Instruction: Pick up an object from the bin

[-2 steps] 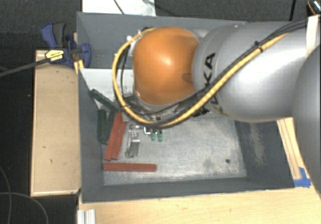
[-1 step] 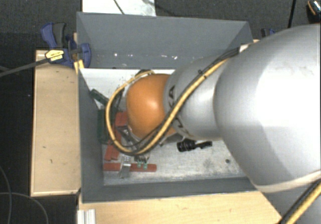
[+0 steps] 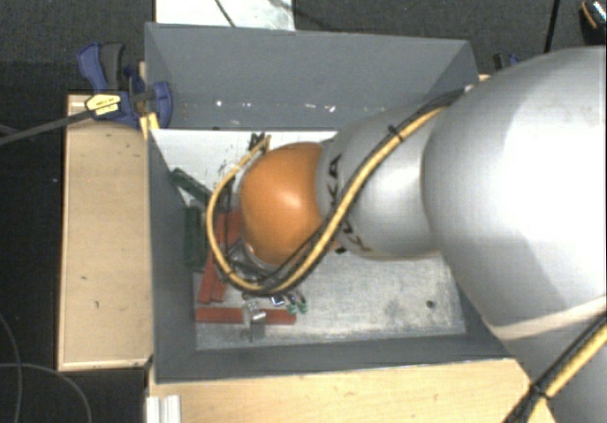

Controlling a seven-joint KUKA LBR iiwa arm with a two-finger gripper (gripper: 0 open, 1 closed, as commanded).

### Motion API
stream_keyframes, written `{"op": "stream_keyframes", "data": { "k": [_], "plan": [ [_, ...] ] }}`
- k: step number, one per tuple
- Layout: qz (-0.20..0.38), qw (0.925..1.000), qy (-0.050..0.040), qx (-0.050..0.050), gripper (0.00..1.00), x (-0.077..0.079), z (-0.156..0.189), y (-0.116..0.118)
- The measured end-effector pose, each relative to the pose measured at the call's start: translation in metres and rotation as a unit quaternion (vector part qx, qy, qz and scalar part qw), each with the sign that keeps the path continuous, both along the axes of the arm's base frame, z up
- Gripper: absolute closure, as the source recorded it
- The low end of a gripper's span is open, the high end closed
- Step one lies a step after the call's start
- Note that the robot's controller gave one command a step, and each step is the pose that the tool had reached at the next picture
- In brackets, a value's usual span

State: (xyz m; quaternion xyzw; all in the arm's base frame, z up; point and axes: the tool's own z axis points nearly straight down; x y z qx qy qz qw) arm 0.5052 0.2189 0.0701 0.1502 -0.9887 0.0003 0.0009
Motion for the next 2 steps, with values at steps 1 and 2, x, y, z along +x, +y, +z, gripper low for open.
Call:
{"op": "stream_keyframes", "data": {
  "k": [1, 2],
  "plan": [
    [-0.002, 1.0000, 0.0006, 0.000, 1.00, 0.000, 0.000, 0.000],
    [0.014, 0.9999, -0.0053, 0.003, 1.00, -0.016, 0.140, 0.005]
  ]
}}
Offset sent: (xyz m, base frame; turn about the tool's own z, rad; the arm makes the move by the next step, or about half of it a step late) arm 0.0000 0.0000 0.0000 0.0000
